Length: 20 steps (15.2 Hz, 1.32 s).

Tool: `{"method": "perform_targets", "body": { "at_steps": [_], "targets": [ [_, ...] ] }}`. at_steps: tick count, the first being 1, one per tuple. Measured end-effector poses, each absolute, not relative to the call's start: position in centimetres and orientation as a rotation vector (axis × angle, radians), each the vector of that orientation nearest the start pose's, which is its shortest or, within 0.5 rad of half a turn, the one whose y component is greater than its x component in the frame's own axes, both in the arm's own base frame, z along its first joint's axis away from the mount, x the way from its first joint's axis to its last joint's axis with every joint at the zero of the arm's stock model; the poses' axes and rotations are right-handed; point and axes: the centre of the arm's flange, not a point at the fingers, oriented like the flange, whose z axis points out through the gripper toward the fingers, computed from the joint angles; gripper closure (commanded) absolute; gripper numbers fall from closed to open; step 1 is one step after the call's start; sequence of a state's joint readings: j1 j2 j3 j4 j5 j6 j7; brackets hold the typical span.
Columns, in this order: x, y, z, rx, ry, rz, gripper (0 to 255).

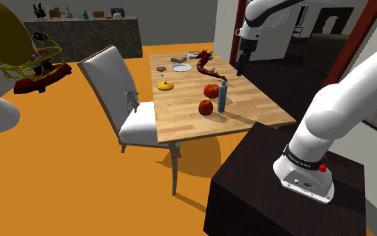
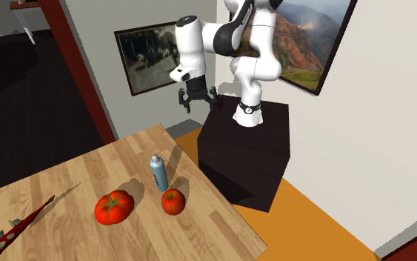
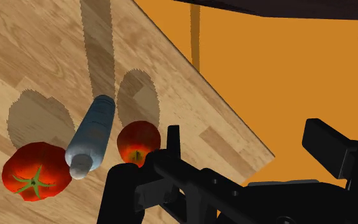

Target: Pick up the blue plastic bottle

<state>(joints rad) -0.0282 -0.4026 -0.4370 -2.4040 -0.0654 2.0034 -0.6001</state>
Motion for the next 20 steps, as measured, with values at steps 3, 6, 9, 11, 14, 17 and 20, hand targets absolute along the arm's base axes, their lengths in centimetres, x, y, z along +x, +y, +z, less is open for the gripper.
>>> {"method": "perform_targets", "body": {
  "at_steps": [3, 6, 9, 11, 14, 17, 20],
  "targets": [
    [39.3, -22.9, 42.3, -2.998, -0.347, -0.066, 0],
    [41.5, -25.7, 39.8, -2.979, -0.396, -0.089, 0],
    [43.2, -28.5, 37.5, -2.957, -0.444, -0.111, 0],
    [44.7, -30.1, 36.2, -2.942, -0.478, -0.126, 0],
    [46.4, -32.6, 33.7, -2.921, -0.524, -0.149, 0],
    [48.7, -35.0, 31.2, -2.897, -0.573, -0.172, 0],
    [50.8, -37.1, 29.1, -2.874, -0.615, -0.193, 0]
  ]
}}
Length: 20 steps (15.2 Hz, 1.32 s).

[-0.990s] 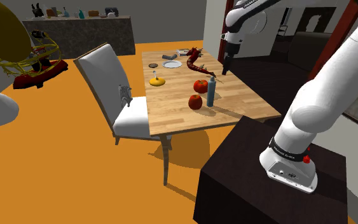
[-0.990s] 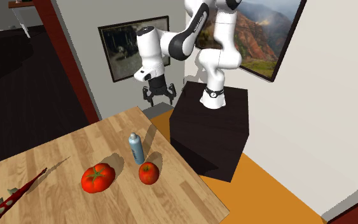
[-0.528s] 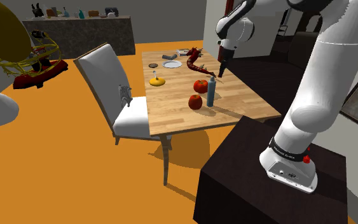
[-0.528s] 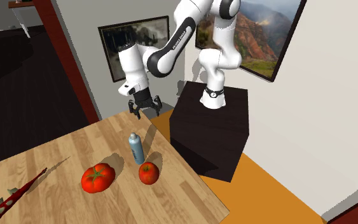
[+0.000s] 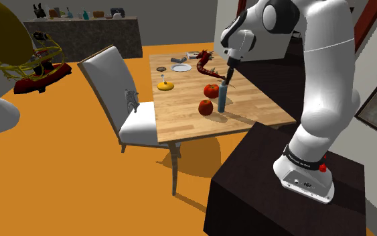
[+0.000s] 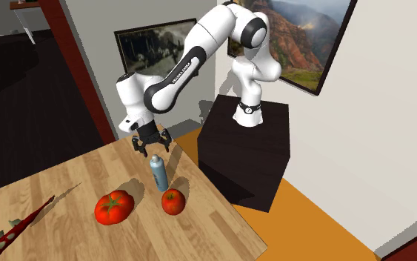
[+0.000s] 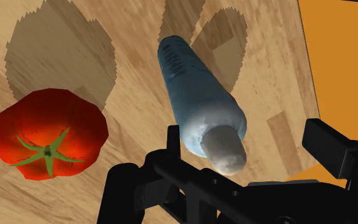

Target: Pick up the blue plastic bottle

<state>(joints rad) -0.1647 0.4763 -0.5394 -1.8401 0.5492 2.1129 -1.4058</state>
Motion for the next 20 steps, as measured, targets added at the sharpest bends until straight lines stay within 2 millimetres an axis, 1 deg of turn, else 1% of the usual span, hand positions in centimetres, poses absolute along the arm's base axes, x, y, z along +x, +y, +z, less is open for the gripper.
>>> {"method": "perform_targets", "body": {
  "at_steps": [3, 8, 9, 20],
  "targets": [
    [51.5, -37.7, 27.5, -2.867, -0.626, -0.199, 0],
    [51.5, -37.8, 24.9, -2.866, -0.628, -0.2, 0],
    [51.5, -37.8, 24.7, -2.866, -0.628, -0.2, 255],
    [51.5, -37.8, 24.8, -2.867, -0.628, -0.202, 255]
  ]
}}
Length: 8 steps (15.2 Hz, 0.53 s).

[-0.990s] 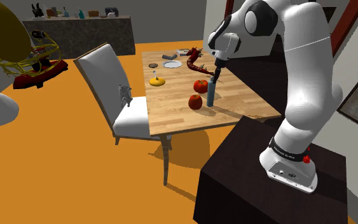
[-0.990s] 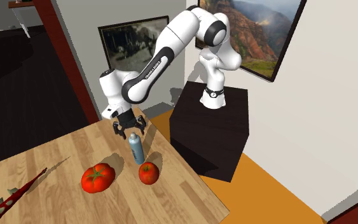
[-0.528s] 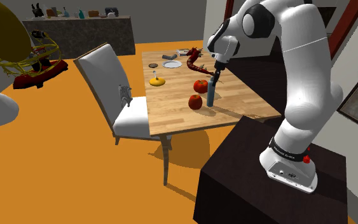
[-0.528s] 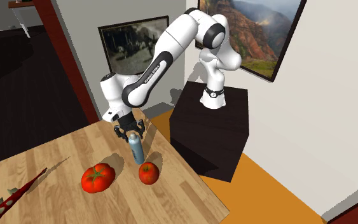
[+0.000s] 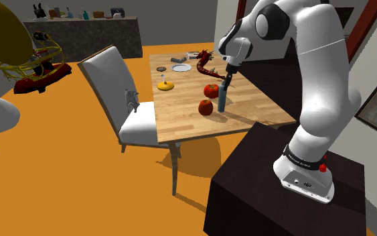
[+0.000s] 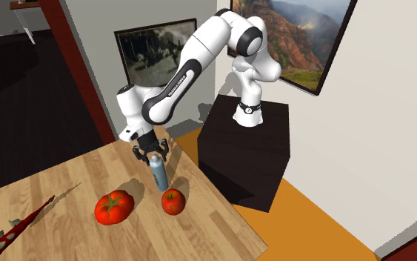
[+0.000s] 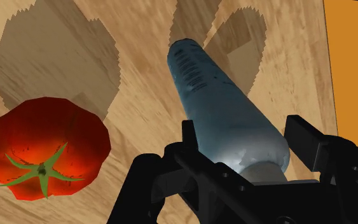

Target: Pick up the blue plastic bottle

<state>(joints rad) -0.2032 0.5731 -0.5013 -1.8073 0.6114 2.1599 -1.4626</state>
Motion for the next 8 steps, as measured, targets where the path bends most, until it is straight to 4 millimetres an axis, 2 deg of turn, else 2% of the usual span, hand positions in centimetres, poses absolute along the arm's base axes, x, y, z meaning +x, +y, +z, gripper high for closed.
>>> {"method": "perform_targets", "body": {
  "at_steps": [8],
  "targets": [
    [51.4, -37.7, 28.6, -2.866, -0.628, -0.201, 255]
  ]
}}
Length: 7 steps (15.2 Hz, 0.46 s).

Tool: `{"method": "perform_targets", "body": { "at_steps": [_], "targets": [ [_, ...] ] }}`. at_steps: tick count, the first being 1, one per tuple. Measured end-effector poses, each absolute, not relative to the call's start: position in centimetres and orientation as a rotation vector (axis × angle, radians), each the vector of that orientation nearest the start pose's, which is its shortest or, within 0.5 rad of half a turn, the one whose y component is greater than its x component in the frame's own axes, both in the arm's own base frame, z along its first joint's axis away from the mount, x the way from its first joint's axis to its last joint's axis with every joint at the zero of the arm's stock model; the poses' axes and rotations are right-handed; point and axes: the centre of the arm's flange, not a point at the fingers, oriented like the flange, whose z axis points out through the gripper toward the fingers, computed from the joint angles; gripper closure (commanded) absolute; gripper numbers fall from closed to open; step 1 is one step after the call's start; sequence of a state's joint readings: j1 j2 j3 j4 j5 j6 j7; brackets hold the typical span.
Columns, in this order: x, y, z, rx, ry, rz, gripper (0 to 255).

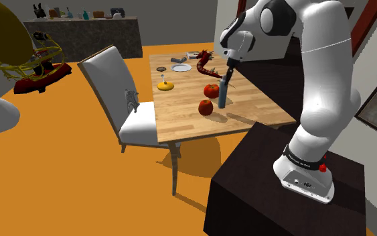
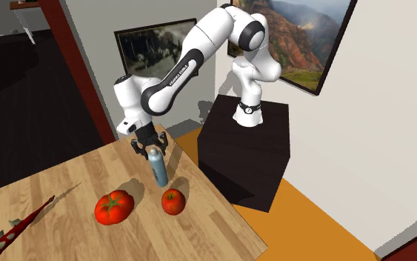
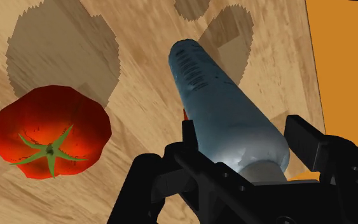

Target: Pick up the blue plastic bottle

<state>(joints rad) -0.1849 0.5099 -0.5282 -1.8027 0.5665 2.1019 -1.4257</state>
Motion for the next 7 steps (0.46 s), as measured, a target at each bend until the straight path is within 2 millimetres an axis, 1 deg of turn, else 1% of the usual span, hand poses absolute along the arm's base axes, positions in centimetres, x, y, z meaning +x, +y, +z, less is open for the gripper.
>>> {"method": "perform_targets", "body": {
  "at_steps": [2, 7],
  "targets": [
    [51.5, -37.7, 29.8, -2.866, -0.628, -0.201, 255],
    [51.6, -37.8, 32.2, -2.866, -0.628, -0.201, 255]
  ]
}}
